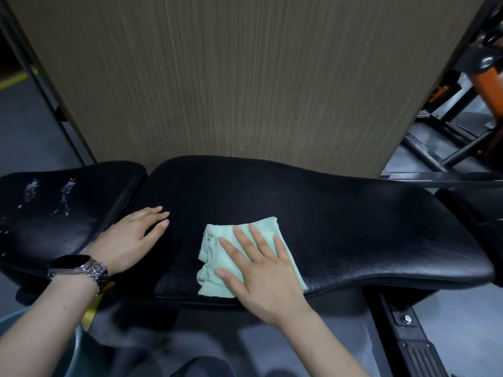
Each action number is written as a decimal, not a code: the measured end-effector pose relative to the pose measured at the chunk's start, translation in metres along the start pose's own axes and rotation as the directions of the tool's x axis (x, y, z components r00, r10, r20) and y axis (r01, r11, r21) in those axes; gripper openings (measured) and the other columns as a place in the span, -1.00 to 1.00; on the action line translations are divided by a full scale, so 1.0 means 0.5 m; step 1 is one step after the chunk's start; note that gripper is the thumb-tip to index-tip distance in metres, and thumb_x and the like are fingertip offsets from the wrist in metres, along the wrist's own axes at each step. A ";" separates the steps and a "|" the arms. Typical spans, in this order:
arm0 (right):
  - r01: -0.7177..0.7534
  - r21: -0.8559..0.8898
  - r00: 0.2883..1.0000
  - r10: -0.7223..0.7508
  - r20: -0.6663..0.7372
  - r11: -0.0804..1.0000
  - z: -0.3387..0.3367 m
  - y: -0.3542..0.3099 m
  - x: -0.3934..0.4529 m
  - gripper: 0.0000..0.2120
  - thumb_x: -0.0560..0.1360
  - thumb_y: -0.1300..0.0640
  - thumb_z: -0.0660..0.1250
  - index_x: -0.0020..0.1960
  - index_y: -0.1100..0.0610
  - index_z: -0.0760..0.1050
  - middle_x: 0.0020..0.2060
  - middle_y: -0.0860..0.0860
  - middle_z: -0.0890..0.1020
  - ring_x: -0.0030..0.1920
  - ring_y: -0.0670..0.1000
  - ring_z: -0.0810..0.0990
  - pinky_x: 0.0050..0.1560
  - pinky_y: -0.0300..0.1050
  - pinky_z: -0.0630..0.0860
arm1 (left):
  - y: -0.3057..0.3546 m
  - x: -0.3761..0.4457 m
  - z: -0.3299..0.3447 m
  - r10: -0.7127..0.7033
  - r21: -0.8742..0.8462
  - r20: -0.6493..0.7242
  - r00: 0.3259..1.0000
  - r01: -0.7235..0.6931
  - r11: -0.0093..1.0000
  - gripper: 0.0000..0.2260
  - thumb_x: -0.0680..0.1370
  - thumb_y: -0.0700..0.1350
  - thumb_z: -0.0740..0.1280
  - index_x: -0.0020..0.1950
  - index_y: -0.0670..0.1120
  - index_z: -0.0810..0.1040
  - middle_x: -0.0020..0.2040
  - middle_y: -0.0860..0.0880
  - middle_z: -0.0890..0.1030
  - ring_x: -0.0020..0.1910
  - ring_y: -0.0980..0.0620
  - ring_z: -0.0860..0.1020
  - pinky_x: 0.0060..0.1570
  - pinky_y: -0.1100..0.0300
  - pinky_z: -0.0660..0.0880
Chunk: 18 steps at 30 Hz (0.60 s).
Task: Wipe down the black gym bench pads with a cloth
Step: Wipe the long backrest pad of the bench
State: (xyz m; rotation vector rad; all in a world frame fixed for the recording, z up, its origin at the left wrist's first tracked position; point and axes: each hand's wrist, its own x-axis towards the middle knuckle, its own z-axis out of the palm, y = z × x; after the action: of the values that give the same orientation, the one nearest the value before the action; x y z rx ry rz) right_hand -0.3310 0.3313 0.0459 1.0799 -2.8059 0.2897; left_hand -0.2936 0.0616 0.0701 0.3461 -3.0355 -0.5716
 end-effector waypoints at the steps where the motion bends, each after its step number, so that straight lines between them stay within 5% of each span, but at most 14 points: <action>1: -0.007 0.004 1.000 0.007 0.007 1.000 -0.005 0.014 -0.005 -0.46 0.59 -0.29 -0.17 0.39 -0.17 0.37 0.36 -0.08 0.46 0.40 0.04 0.38 0.30 0.19 0.28 | 0.000 0.001 0.001 -0.002 0.005 -0.006 1.000 0.002 1.000 -0.53 0.55 0.18 0.03 0.41 0.05 0.36 0.46 0.11 0.28 0.45 0.14 0.17 0.43 0.13 0.13; 5: -0.031 0.081 0.999 0.028 0.043 0.996 -0.024 0.071 -0.026 -0.38 0.54 -0.36 -0.26 0.47 -0.18 0.22 0.48 -0.11 0.27 0.51 0.01 0.13 0.47 0.10 -0.06 | 0.003 0.003 0.005 -0.016 0.014 -0.034 0.999 0.016 1.000 -0.58 0.57 0.14 0.07 0.38 0.03 0.39 0.44 0.09 0.31 0.44 0.10 0.22 0.41 0.11 0.17; 9: -0.085 0.049 0.993 0.081 0.083 0.995 -0.046 0.137 -0.049 -0.24 0.37 -0.43 -0.51 0.50 -0.28 -0.06 0.52 -0.22 -0.04 0.52 -0.11 -0.21 0.40 -0.05 -0.34 | 0.013 -0.001 0.014 -0.031 0.018 -0.068 0.997 0.032 0.999 -0.59 0.59 0.10 0.10 0.39 0.00 0.39 0.45 0.06 0.31 0.44 0.08 0.21 0.39 0.14 0.16; 18: -0.240 -0.020 0.959 0.240 0.150 0.971 -0.078 0.176 -0.059 -0.10 0.20 -0.43 -0.68 0.49 -0.30 -0.20 0.52 -0.24 -0.16 0.50 -0.11 -0.31 0.46 0.03 -0.27 | 0.009 0.000 0.025 -0.066 -0.007 -0.053 0.996 0.065 0.998 -0.55 0.57 0.15 0.08 0.41 0.03 0.34 0.48 0.09 0.25 0.47 0.13 0.11 0.43 -0.07 0.12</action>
State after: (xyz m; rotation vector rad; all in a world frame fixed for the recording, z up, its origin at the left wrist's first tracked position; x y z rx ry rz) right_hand -0.3666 0.4230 0.0667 0.7896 -3.0769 0.2370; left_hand -0.2955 0.0704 0.0600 0.4545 -2.9804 -0.5649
